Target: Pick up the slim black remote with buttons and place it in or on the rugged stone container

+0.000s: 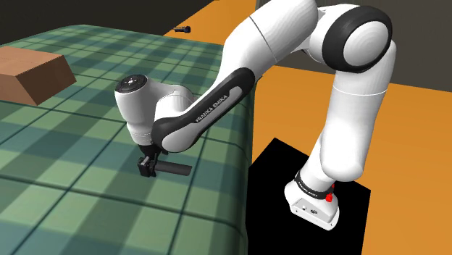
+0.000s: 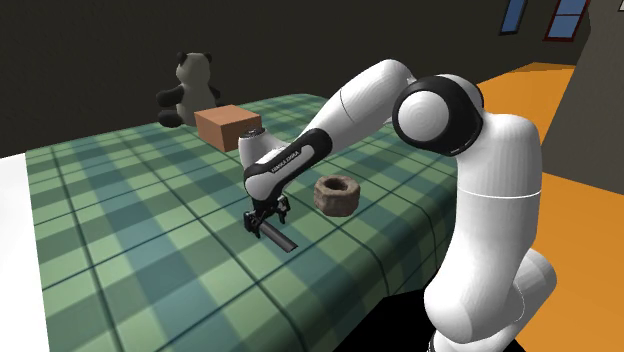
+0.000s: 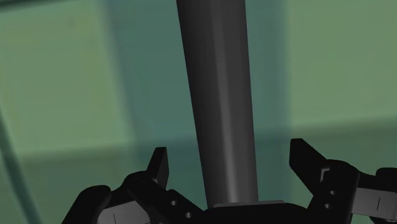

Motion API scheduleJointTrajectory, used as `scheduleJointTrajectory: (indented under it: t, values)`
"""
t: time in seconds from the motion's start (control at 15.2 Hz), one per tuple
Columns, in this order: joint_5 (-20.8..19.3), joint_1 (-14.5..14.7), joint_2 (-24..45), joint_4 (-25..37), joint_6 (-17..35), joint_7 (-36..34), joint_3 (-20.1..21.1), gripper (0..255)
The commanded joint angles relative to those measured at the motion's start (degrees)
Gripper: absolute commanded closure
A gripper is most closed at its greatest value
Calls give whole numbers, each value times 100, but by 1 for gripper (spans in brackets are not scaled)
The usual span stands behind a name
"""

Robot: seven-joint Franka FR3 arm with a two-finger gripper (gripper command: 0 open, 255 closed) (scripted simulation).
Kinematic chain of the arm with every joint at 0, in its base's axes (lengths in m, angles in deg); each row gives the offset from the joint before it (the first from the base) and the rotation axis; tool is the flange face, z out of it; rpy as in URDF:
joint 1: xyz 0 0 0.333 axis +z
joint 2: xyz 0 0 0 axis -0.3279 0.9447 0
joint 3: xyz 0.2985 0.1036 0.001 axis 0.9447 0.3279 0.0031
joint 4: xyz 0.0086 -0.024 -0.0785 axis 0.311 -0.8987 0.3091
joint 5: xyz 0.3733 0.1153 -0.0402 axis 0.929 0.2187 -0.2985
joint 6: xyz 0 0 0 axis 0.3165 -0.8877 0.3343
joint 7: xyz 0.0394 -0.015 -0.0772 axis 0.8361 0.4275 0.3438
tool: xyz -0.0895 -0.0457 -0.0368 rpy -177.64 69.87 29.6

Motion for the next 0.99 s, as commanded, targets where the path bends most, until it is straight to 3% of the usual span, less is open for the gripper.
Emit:
scheduleJointTrajectory:
  t: [0.0,0.07,0.66,0.92]
  values:
    - [-1,1,1,0,1,-1,0,0]
    - [-1,1,1,0,1,-1,0,255]
    - [-1,0,1,0,1,-1,1,255]
    - [155,-44,-194,87,-247,118,58,255]
